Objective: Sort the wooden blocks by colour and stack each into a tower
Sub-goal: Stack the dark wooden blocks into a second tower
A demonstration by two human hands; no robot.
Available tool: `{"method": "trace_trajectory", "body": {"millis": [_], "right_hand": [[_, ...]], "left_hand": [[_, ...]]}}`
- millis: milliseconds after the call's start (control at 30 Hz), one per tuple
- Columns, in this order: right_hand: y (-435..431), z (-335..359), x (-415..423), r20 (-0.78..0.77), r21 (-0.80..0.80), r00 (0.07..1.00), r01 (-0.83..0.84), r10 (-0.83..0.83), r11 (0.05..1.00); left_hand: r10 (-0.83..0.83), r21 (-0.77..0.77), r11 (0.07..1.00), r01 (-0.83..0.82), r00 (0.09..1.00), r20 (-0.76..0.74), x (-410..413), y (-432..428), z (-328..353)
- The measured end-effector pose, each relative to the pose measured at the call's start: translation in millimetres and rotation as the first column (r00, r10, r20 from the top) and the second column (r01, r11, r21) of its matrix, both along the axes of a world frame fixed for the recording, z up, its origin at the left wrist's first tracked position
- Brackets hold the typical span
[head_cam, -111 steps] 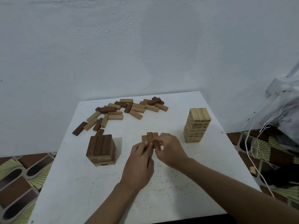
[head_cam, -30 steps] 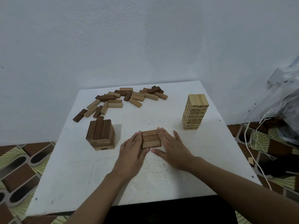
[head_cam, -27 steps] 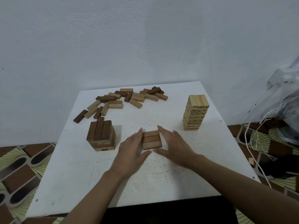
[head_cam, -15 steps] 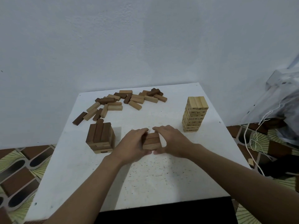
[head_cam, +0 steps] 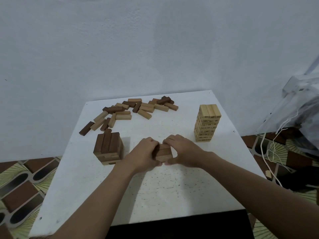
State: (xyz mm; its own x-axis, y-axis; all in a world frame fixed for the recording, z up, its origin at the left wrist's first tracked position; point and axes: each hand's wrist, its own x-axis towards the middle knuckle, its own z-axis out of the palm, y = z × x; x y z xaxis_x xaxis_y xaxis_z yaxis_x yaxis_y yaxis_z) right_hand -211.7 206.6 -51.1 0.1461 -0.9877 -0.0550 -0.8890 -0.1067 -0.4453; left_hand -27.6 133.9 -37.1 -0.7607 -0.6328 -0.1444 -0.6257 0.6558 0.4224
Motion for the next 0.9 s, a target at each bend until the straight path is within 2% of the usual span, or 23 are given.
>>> {"method": "trace_trajectory", "body": {"millis": [100, 267, 433, 633, 767, 900], "right_hand": [[5.9, 3.3, 2.4, 0.081, -0.045, 0.997, -0.01, 0.014, 0.999], [8.0, 24.6, 10.1, 0.197, -0.212, 0.98, 0.006, 0.037, 0.977], [-12.6, 74.1, 38.5, 0.213, -0.286, 0.975, 0.004, 0.06, 0.958], [-49.3, 110.8, 84.7, 0.087, -0.274, 0.994, -0.041, 0.067, 0.961], [-64.7, 105.6, 104.9, 0.055, -0.245, 0.997, -0.043, 0.058, 0.968], [-73.1, 93.9, 118.4, 0.053, -0.211, 0.996, -0.055, 0.067, 0.976]], "left_hand": [[-0.02, -0.029, 0.999, 0.02, 1.0, 0.007, 3.1, 4.5, 7.2], [-0.082, -0.151, 0.985, 0.086, 0.996, 0.032, 13.1, 2.0, 52.4], [-0.088, -0.243, 0.966, 0.087, 0.996, 0.007, 50.0, -20.9, 110.2], [-0.063, -0.106, 0.993, 0.056, 0.996, -0.063, 104.3, -60.7, 141.1], [-0.019, 0.005, 1.0, 0.019, 0.996, -0.092, 127.8, -77.7, 130.1], [-0.006, 0.03, 1.0, 0.008, 0.997, -0.081, 140.6, -82.2, 117.4]]}}
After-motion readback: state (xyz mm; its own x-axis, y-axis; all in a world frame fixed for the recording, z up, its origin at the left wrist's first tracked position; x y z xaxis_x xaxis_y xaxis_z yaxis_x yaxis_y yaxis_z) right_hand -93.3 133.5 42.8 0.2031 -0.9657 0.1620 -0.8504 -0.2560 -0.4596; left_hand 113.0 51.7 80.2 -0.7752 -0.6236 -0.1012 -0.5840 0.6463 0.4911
